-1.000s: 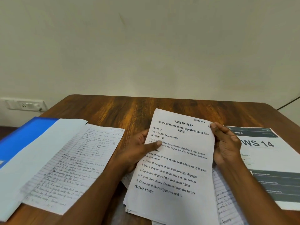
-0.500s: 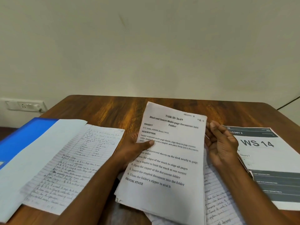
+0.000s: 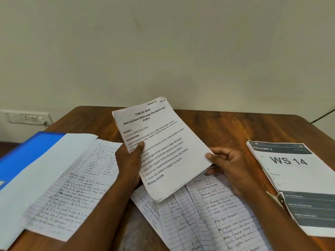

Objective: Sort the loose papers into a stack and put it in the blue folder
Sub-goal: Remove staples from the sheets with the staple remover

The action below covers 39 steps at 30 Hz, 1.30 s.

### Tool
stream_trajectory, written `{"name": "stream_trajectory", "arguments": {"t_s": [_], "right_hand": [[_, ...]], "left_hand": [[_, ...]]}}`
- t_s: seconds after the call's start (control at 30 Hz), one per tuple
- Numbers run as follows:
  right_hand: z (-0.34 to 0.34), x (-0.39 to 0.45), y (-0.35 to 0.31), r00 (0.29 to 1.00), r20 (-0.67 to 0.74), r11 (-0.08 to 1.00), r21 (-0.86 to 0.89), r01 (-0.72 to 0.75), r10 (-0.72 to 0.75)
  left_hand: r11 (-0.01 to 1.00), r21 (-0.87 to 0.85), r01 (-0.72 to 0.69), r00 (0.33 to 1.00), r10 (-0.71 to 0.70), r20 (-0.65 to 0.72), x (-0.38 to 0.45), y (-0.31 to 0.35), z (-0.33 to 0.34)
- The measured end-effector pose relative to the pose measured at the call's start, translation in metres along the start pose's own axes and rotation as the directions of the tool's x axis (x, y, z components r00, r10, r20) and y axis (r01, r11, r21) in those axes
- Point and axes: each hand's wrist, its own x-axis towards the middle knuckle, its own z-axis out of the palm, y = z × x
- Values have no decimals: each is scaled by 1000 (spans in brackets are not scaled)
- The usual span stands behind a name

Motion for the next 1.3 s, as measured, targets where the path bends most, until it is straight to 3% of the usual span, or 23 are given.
{"name": "stream_trajectory", "arguments": {"t_s": [0.1,0.23,0.37,0.47,0.57,0.8,0.87,0.93,0.97,1.0,1.1,1.13,1.3], "right_hand": [[-1,1,1,1000,-19,1000,13,5,-5],[0,3,5,991,-108,996,24,81,-78],[0,3,10,941,-147,934,-241,263,-303],[0,3,17,891,-30,814,-423,399,-452],[1,2,20,863,50,726,-517,453,-503],[4,-1,19,772,199,509,-648,566,-604],[5,-2,18,767,201,508,-643,573,-610],[6,-2,17,772,203,526,-627,575,-602],[6,-2,17,774,213,533,-616,580,-596],[7,-2,16,773,230,534,-606,589,-591],[9,-4,16,764,282,531,-580,617,-580],[10,-4,16,760,295,530,-572,626,-579],[8,-3,16,756,362,543,-535,647,-545]], "left_hand": [[1000,-6,-4,1000,4,-19,0,-1,1],[999,-28,-32,998,34,58,-4,1,6],[922,253,-294,954,268,133,-18,1,14],[848,343,-405,910,339,237,-26,2,14],[721,442,-534,841,403,360,-26,-3,13],[485,744,-460,887,225,402,-28,-8,15],[327,844,-424,902,240,360,-29,-5,18],[141,887,-439,874,295,386,-32,-2,21],[99,872,-479,848,310,430,-35,-2,21],[127,838,-531,823,311,475,-36,-4,21],[474,655,-588,803,248,542,-48,-11,24],[547,597,-587,790,225,571,-52,-13,28],[842,349,-411,748,93,657,-68,-4,42]]}}
